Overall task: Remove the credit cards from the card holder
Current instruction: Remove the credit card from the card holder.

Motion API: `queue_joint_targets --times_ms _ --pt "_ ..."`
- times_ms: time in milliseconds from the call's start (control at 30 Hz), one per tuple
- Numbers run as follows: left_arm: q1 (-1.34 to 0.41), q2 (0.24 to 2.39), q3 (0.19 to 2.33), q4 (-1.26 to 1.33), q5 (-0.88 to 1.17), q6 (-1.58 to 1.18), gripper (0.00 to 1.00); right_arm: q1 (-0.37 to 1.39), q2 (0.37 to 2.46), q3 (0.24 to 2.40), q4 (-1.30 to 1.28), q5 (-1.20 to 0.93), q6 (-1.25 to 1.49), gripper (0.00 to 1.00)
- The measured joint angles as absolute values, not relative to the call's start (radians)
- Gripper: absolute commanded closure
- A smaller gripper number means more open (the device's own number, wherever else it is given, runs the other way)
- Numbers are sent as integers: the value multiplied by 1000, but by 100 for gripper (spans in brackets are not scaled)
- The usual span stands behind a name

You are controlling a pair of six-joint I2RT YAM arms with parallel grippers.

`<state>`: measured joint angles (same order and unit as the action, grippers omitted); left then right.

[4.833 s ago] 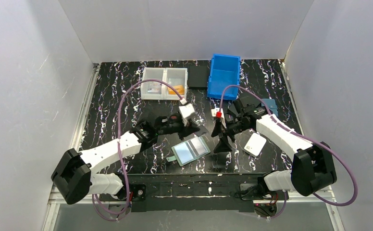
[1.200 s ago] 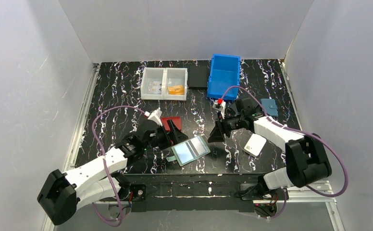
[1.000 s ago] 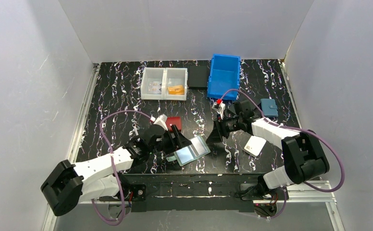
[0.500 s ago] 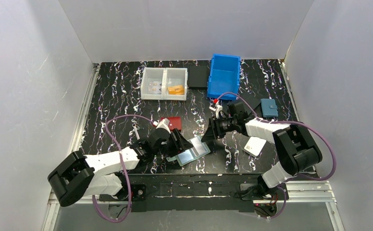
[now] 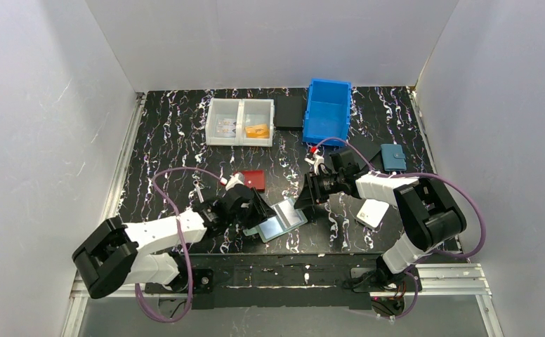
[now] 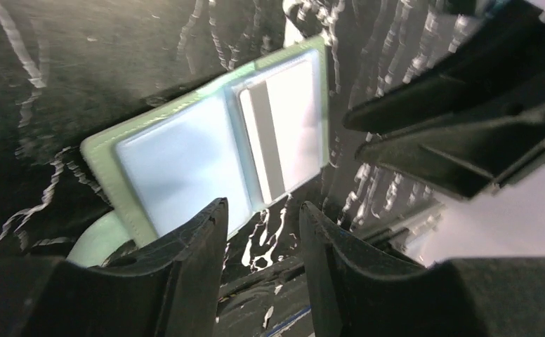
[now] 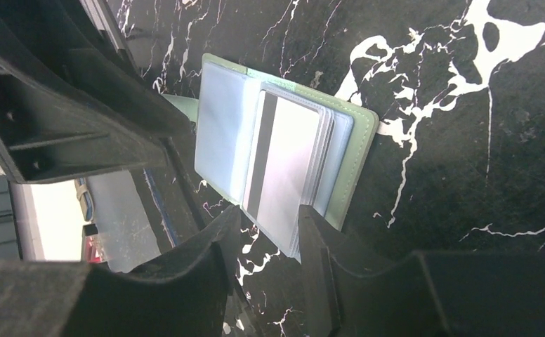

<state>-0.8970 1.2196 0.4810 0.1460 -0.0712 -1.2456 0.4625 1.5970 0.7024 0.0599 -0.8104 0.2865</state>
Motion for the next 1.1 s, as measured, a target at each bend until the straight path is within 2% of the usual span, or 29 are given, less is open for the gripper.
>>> queue_joint_targets --times_ms 133,267,567,667,767,900,1033,1100 --pt "-897 1256 753 -236 -162 -1246 58 465 1597 704 53 -806 277 56" --pt "-897 1256 983 -443 -246 -1209 58 465 1597 704 52 -806 264 56" --pt "-897 1174 1044 -671 -336 -1163 58 465 1597 707 51 -806 254 56" --pt "-897 1164 1002 -619 -301 -1123 65 465 1597 707 51 -807 251 56" --pt "-896 1129 810 -342 -144 -1043 67 465 1597 709 51 -808 250 56" --pt "-895 1155 552 -25 38 -1011 65 465 1597 710 50 -811 250 56" --pt "-878 1157 510 72 96 -978 63 465 1597 711 49 -814 246 56" --pt "-868 1110 522 69 90 -944 57 465 1597 713 43 -815 236 56"
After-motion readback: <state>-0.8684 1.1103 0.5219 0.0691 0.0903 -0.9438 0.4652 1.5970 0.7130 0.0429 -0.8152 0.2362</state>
